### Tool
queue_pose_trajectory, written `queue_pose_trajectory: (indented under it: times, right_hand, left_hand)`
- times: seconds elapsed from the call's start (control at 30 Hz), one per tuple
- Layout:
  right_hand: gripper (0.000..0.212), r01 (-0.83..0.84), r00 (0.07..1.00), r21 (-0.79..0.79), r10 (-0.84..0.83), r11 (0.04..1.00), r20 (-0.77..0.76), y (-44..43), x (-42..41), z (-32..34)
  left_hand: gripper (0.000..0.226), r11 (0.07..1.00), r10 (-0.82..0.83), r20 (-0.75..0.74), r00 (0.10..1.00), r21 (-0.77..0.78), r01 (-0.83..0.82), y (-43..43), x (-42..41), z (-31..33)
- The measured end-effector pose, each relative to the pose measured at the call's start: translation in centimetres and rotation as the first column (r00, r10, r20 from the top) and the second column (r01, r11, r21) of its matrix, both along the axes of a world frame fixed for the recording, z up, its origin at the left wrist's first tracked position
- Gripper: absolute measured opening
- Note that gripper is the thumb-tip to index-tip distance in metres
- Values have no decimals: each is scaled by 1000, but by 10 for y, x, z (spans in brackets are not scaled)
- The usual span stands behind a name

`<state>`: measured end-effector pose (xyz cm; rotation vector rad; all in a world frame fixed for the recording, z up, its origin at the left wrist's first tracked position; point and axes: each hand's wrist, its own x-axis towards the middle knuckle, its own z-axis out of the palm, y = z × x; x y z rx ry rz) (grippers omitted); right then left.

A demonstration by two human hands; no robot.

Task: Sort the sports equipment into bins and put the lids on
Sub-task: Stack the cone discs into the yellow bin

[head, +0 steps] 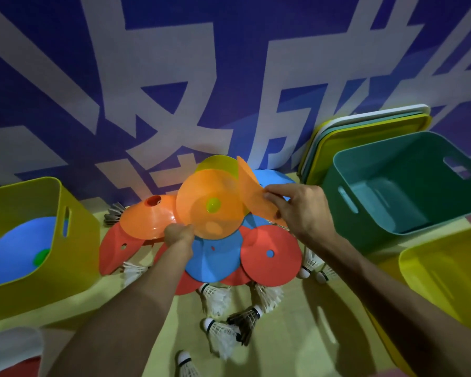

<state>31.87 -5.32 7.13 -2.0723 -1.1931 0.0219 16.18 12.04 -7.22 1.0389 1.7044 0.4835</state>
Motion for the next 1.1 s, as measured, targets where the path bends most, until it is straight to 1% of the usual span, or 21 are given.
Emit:
queue_pose_trajectory:
  times: [0.03, 0.1, 0.2, 0.3, 0.37, 0.43, 0.53, 0.6, 0.7, 0.73, 0.8, 0.83, 0.9, 0.97, 1.03, 1.07, 1.1]
  right_hand:
    - [12, -2, 1000, 18, 2, 1000, -6, 0, 0, 2]
    - [12, -19, 1000, 66, 18, 998, 2, -1, -2, 6]
    - [14, 4, 1000, 138, -1, 990, -19, 2, -7, 16]
    - [17, 65, 991, 202, -39, 977, -129, 8, -16, 23]
    - [13, 130, 970, 209, -81, 969, -230, 14, -24, 24]
    - [10, 150, 960, 212, -92, 966, -263, 21, -34, 23]
    - [26, 171, 963, 215, -117, 961, -242, 34, -50, 22]
    - [31, 204, 937, 229, -122, 952, -328, 43, -63, 24]
    - [37, 277, 860, 185, -158, 943, -485, 62, -88, 23]
    - [40, 290, 817, 163, -156, 943, -555, 71, -99, 21]
    - [43, 312, 672, 128, -124, 941, -730, 91, -122, 17]
    - [41, 320, 593, 114, -105, 941, -798, 101, -133, 15]
    - [29, 323, 465, 106, -60, 940, -883, 118, -157, 12]
    - [23, 318, 372, 89, -38, 944, -928, 132, -183, 13]
    - [22, 311, 324, 62, -44, 948, -945, 145, -204, 12]
    - [22, 316, 329, 59, -52, 947, -943, 152, -214, 11]
    - [21, 322, 360, 56, -67, 945, -931, 159, -222, 9]
  left_hand:
    - [8, 999, -22, -6, 1000, 28, 22, -2, -3, 4]
    - [10, 996, -54, 2, 999, 72, 54, -4, -11, 13]
    - [14, 991, -88, 104, 991, 107, 77, -6, -22, 37]
    - [19, 979, -134, 190, 973, 176, 101, -8, -38, 65]
    - [19, 973, -140, 263, 955, 217, 83, -5, -51, 82]
    - [21, 966, -125, 285, 950, 254, 51, 0, -65, 100]
    - [31, 950, -117, 303, 946, 312, 18, 12, -91, 125]
    - [32, 937, -98, 313, 945, 348, -17, 21, -112, 140]
    - [30, 925, -65, 330, 942, 374, -67, 33, -147, 162]
    - [30, 921, -51, 344, 938, 379, -89, 37, -161, 167]
    - [29, 916, -16, 370, 929, 377, -134, 48, -190, 174]
    - [29, 915, 3, 381, 925, 372, -156, 54, -206, 176]
    - [29, 910, 35, 402, 915, 365, -195, 65, -236, 177]
    - [27, 910, 56, 392, 918, 359, -209, 76, -263, 177]
    - [30, 910, 66, 397, 915, 353, -219, 85, -287, 176]
    - [31, 912, 68, 402, 913, 346, -220, 91, -298, 174]
    - [32, 916, 69, 396, 915, 339, -216, 97, -307, 171]
